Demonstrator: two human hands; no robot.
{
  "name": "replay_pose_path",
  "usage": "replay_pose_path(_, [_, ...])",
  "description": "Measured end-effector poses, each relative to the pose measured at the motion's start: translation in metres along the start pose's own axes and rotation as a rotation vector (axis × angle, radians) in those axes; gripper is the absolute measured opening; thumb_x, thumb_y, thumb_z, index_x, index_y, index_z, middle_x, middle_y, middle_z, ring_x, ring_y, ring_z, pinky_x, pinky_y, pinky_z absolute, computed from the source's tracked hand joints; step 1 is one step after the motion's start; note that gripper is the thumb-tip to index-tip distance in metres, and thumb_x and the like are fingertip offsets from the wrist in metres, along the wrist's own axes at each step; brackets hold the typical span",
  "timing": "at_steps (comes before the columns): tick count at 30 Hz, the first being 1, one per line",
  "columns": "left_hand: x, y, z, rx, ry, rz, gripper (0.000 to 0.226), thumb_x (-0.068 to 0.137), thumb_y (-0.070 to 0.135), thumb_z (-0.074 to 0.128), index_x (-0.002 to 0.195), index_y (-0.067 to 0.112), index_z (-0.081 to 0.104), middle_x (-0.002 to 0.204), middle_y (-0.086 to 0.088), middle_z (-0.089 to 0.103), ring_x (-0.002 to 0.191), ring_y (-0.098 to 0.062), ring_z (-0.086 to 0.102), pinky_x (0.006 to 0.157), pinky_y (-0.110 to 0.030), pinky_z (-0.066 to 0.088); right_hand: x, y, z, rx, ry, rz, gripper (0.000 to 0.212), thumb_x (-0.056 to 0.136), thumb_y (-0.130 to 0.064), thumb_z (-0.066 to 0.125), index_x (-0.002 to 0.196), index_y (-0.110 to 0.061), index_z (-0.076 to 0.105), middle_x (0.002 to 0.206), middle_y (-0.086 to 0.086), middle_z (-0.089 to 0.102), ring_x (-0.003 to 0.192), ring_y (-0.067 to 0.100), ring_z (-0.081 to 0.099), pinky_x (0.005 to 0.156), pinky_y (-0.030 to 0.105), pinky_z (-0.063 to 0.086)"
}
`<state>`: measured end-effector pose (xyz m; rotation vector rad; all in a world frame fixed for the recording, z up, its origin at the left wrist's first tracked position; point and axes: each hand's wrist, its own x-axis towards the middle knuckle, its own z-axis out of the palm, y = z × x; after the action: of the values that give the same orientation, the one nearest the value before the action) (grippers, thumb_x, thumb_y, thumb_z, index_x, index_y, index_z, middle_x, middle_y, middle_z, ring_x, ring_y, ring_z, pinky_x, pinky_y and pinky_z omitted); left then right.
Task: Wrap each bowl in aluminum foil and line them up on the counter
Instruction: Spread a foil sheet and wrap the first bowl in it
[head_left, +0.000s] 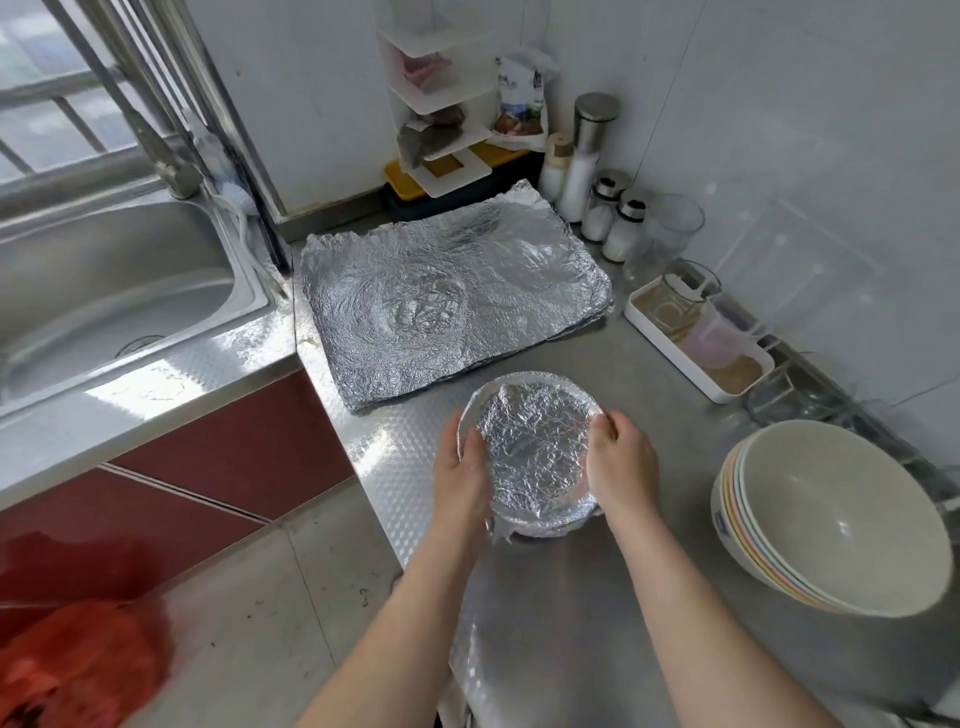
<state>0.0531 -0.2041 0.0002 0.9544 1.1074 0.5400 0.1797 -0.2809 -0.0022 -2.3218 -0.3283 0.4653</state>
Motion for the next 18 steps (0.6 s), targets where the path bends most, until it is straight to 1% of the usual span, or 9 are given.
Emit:
replay_pose_path(1, [-0.001,0.001,-0.001,-0.019,-0.019,-0.041,0.041,0.099,0.023,0.048,0.138,0.034,0.049,0.138,-0.002,0.054,0.122,-0.022,0.055,0.104,-0.046,0.045,0.001,0.001,-0.002,-0.026,0.005,0.002,0.030,0.099,-0.024,0.040,0.106,-0.005,0.062,0.110,0.015,0.066,0.099,0.031,0.057,0.076,0.033,0.039])
replay_pose_path(3, [-0.001,0.004,-0.004,0.000,0.002,-0.077,0.044,0.096,0.019,0.053,0.138,0.027,0.048,0.134,-0.001,0.054,0.117,-0.021,0.056,0.099,-0.038,0.047,0.002,0.003,-0.005,-0.101,0.054,-0.022,0.019,0.095,-0.022,0.045,0.089,-0.012,0.060,0.099,0.015,0.068,0.087,0.030,0.055,0.071,0.034,0.039])
replay_pose_path(5, [0.000,0.013,-0.011,0.144,0.076,-0.020,0.041,0.095,0.018,0.059,0.135,0.020,0.049,0.124,-0.002,0.055,0.106,-0.018,0.058,0.083,-0.026,0.045,0.004,0.000,-0.008,-0.165,0.141,-0.070,0.018,0.091,-0.017,0.050,0.092,-0.013,0.068,0.095,0.013,0.069,0.090,0.031,0.053,0.076,0.036,0.043])
replay_pose_path(6, [0.001,0.017,-0.017,0.247,0.089,0.020,0.040,0.094,0.020,0.061,0.133,0.019,0.051,0.117,-0.005,0.058,0.097,-0.018,0.059,0.075,-0.025,0.045,0.004,-0.003,-0.009,-0.176,0.164,-0.079,0.021,0.090,-0.016,0.052,0.097,-0.012,0.071,0.096,0.011,0.070,0.094,0.031,0.054,0.079,0.037,0.045])
replay_pose_path(9, [0.010,0.026,-0.030,0.419,-0.006,0.003,0.033,0.094,0.023,0.060,0.127,0.017,0.057,0.098,-0.009,0.064,0.072,-0.016,0.061,0.067,-0.031,0.049,0.010,-0.011,-0.008,-0.207,0.152,-0.065,0.022,0.089,-0.014,0.052,0.096,-0.012,0.072,0.092,0.009,0.070,0.090,0.030,0.057,0.070,0.032,0.044])
replay_pose_path(12, [0.013,0.033,-0.039,0.517,-0.101,-0.076,0.020,0.091,0.017,0.062,0.110,0.014,0.059,0.071,-0.006,0.065,0.052,-0.016,0.059,0.064,-0.037,0.058,0.019,-0.024,-0.002,-0.289,0.147,-0.127,0.023,0.091,-0.013,0.052,0.099,-0.015,0.073,0.094,0.010,0.071,0.091,0.033,0.059,0.073,0.036,0.049])
replay_pose_path(14, [0.011,0.039,-0.046,0.673,-0.158,-0.099,0.016,0.089,0.025,0.063,0.097,0.012,0.060,0.067,-0.007,0.071,0.058,-0.023,0.067,0.073,-0.043,0.060,0.025,-0.038,0.003,-0.318,0.110,-0.216,0.025,0.091,-0.010,0.052,0.104,-0.015,0.073,0.100,0.009,0.071,0.094,0.031,0.060,0.078,0.036,0.050])
replay_pose_path(16, [0.007,0.046,-0.059,0.847,-0.311,-0.158,0.035,0.093,0.041,0.059,0.088,0.008,0.069,0.071,-0.005,0.074,0.067,-0.020,0.072,0.069,-0.030,0.059,0.027,-0.056,0.012,-0.299,-0.008,-0.335,0.027,0.093,-0.007,0.052,0.109,-0.014,0.071,0.108,0.006,0.070,0.100,0.027,0.061,0.085,0.036,0.051])
replay_pose_path(18, [0.003,0.055,-0.068,0.940,-0.445,-0.224,0.052,0.094,0.052,0.053,0.080,0.007,0.075,0.071,-0.002,0.075,0.064,-0.012,0.070,0.063,-0.020,0.052,0.022,-0.073,0.017,-0.264,-0.153,-0.449,0.028,0.094,-0.007,0.052,0.115,-0.013,0.069,0.114,0.004,0.069,0.107,0.025,0.060,0.093,0.039,0.050])
